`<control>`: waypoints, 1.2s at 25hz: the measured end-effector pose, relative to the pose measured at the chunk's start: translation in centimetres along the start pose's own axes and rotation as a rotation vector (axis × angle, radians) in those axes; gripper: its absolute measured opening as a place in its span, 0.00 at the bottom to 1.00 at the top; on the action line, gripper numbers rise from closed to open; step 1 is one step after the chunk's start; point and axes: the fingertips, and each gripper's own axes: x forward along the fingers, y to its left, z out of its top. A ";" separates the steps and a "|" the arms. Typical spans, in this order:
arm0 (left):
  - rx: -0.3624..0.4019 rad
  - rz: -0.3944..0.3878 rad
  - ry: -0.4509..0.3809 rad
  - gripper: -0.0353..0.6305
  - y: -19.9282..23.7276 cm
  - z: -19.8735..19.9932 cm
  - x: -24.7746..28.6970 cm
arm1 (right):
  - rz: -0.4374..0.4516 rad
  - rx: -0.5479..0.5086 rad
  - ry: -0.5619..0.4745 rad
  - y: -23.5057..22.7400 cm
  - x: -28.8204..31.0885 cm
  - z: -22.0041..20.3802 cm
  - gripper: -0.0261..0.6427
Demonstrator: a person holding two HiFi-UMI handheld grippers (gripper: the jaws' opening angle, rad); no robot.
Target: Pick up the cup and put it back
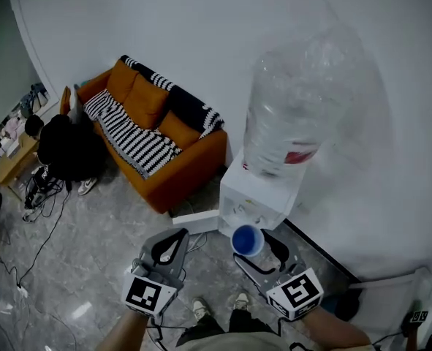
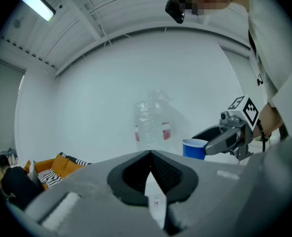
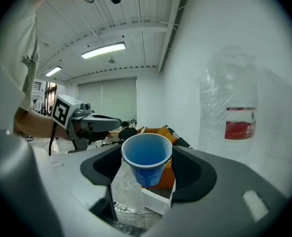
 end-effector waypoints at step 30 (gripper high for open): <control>0.003 0.015 -0.018 0.06 -3.5 3.4 -1.9 | -0.029 0.069 -0.009 -0.9 -4.4 2.0 0.52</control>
